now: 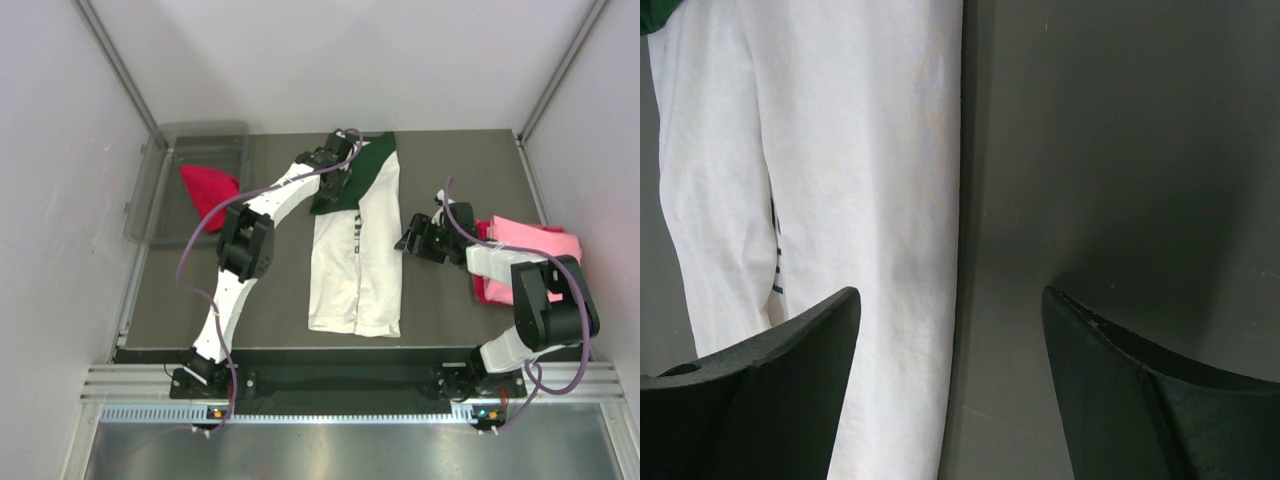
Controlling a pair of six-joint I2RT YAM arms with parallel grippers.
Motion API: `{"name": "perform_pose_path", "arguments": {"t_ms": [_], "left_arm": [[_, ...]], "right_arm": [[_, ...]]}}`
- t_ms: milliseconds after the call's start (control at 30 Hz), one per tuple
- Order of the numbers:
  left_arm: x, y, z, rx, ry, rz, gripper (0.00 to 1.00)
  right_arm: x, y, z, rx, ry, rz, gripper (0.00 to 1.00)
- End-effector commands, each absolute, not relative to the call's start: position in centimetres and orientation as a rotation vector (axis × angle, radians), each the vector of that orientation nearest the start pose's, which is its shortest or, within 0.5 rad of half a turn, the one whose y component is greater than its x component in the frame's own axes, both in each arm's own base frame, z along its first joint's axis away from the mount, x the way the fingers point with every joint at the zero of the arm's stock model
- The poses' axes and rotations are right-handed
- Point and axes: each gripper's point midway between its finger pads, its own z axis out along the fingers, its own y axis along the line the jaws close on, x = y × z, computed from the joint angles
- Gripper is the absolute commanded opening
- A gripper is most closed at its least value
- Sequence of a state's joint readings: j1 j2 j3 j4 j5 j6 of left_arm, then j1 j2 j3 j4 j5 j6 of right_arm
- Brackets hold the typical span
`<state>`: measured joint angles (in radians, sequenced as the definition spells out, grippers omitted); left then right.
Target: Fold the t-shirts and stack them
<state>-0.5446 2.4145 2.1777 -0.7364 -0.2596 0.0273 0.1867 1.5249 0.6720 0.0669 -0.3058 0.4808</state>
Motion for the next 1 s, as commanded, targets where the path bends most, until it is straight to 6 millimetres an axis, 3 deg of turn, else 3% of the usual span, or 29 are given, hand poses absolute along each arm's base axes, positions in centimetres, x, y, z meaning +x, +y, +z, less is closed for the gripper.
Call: {"name": "perform_pose_path", "arguments": {"t_ms": [0,133,367,567,767,967], "left_arm": [[51.3,-24.6,7.3,0.515,2.453,0.104,0.51],[50.9,-24.6,7.1,0.489,2.466,0.05,0.47],[50.0,-25.0,6.7,0.465,2.498,-0.002,0.27],[49.1,-25.1,6.4,0.457,2.524,-0.026,0.17],[48.2,-24.5,6.1,0.439,2.566,-0.009,0.25],[48.0,-23.9,7.5,0.386,2.543,0.014,0.48]], "right_arm": [[34.6,13.4,5.0,0.177,2.354,0.663,0.73],[34.5,13.4,4.8,0.178,2.357,0.661,0.73],[34.5,13.4,4.8,0.177,2.358,0.66,0.73],[34.5,13.3,4.8,0.178,2.36,0.658,0.73],[34.5,13.3,4.8,0.176,2.359,0.657,0.73],[34.6,13.4,4.8,0.177,2.36,0.659,0.73]]}}
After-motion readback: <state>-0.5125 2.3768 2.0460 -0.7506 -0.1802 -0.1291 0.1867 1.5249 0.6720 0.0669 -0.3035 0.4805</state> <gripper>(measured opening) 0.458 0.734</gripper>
